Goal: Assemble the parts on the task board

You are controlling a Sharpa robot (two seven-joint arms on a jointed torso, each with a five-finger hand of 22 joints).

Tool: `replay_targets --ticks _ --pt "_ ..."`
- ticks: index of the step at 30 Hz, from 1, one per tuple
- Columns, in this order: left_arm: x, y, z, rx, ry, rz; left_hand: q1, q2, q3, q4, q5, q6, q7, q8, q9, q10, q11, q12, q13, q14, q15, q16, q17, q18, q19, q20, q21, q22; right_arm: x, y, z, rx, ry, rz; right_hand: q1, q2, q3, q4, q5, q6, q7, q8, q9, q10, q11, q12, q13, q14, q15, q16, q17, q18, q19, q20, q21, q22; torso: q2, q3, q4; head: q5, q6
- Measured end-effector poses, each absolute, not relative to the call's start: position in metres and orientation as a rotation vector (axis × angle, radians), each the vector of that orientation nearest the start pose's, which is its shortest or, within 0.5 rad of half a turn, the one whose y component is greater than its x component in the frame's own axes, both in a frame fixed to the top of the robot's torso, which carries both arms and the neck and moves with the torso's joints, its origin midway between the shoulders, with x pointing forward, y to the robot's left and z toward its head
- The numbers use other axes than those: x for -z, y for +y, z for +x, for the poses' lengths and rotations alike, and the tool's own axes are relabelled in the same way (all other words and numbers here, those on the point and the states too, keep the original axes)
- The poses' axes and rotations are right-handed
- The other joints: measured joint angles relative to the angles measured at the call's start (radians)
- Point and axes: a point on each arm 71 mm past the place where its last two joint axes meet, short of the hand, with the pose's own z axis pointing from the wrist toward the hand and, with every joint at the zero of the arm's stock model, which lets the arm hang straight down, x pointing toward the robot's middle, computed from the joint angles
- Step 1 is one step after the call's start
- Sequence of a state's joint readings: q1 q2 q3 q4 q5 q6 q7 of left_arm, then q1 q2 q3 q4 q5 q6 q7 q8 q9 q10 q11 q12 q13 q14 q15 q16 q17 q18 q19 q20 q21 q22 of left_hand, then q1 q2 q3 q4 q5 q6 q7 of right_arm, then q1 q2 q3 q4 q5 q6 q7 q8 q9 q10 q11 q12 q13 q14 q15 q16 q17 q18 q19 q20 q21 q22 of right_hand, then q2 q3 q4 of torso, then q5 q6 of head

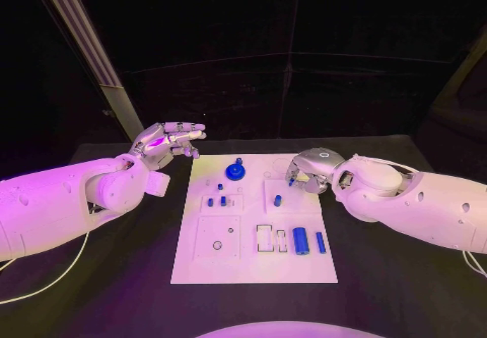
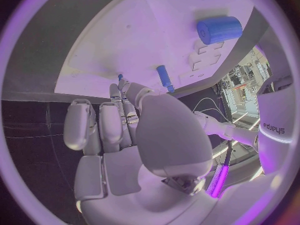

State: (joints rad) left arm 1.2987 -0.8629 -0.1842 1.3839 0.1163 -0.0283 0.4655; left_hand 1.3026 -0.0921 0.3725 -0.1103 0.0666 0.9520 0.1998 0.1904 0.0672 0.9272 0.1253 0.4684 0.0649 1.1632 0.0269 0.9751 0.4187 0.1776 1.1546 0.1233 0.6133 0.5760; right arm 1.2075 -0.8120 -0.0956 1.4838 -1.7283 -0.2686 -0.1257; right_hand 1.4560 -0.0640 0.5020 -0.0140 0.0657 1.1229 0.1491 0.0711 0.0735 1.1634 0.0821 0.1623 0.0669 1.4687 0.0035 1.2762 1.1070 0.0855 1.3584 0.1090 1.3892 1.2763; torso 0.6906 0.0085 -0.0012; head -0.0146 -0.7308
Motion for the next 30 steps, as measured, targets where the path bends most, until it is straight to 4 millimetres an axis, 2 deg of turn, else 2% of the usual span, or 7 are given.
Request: replay_targets --ticks 9,13,20,25,30 --pt "0.183 0.257 0.509 1.674 1.432 -1.128 0.0 0.0 0.0 0.0 0.0 0.0 0.0 0.0 0.0 0.0 0.0 0.0 0.0 0.0 0.0 0.0 -0.001 0.0 0.0 0.0 0.0 -0.001 0.194 -0.199 0.472 -0.532 1.614 -0.39 -0.005 -0.005 0.0 0.0 -0.001 0.0 0.0 -0.002 0.0 0.0 0.0 0.0 0.0 0.0 0.0 0.0 0.0 0.0 0.0 0.0 0.0 0.001 0.0 -0.0005 0.0001 -0.002 0.003" --pt "0.184 0.257 0.51 1.672 1.432 -1.13 0.0 0.0 0.0 0.0 0.0 0.0 0.0 0.0 0.0 0.0 0.0 0.0 0.0 0.0 0.0 0.0 -0.001 0.0 0.0 0.0 0.0 -0.001 0.189 -0.193 0.461 -0.584 1.599 -0.38 -0.005 -0.005 0.001 -0.001 -0.001 0.0 0.0 -0.002 -0.001 0.0 0.0 -0.002 0.0 0.0 0.0 0.0 0.0 0.0 0.0 0.0 0.0 0.002 0.0 -0.0007 0.0 -0.001 0.003" --pt "0.184 0.255 0.51 1.674 1.436 -1.129 0.0 0.0 -0.002 -0.001 0.0 -0.001 0.001 0.0 0.0 0.0 0.0 0.0 0.0 -0.003 0.003 0.0 -0.001 0.0 0.0 0.0 -0.001 -0.002 0.178 -0.159 0.44 -0.72 1.554 -0.399 -0.005 -0.005 0.009 -0.009 -0.001 0.0 0.0 -0.002 0.0 0.0 0.0 -0.004 -0.001 0.0 0.0 0.004 0.001 0.0 0.0 0.0 0.002 0.006 0.0 -0.0008 0.0008 0.009 0.0" --pt "0.184 0.251 0.511 1.681 1.442 -1.126 0.0 0.0 -0.005 0.0 0.0 -0.004 0.004 0.0 0.0 0.0 0.0 0.0 0.0 -0.004 0.004 0.0 -0.002 -0.001 0.0 0.0 -0.005 -0.003 0.175 -0.131 0.433 -0.802 1.524 -0.425 -0.009 -0.01 0.012 -0.012 0.005 0.0 0.0 -0.002 0.0 0.0 0.0 -0.004 -0.001 0.0 0.0 0.004 0.001 0.0 0.004 -0.004 0.004 0.006 0.001 -0.0018 0.0026 0.019 -0.004" --pt "0.184 0.247 0.512 1.689 1.448 -1.123 0.0 0.0 -0.005 0.0 0.0 -0.006 0.001 0.0 0.0 0.0 0.0 0.0 0.0 -0.004 0.004 0.0 -0.002 -0.001 0.0 0.0 -0.005 -0.003 0.175 -0.106 0.434 -0.858 1.511 -0.443 -0.009 -0.01 0.015 -0.01 0.005 -0.001 0.0 -0.003 0.0 0.0 0.0 -0.004 -0.001 0.0 0.0 0.004 0.001 0.0 0.004 -0.004 0.004 0.007 0.001 -0.0035 0.0032 0.044 -0.011"
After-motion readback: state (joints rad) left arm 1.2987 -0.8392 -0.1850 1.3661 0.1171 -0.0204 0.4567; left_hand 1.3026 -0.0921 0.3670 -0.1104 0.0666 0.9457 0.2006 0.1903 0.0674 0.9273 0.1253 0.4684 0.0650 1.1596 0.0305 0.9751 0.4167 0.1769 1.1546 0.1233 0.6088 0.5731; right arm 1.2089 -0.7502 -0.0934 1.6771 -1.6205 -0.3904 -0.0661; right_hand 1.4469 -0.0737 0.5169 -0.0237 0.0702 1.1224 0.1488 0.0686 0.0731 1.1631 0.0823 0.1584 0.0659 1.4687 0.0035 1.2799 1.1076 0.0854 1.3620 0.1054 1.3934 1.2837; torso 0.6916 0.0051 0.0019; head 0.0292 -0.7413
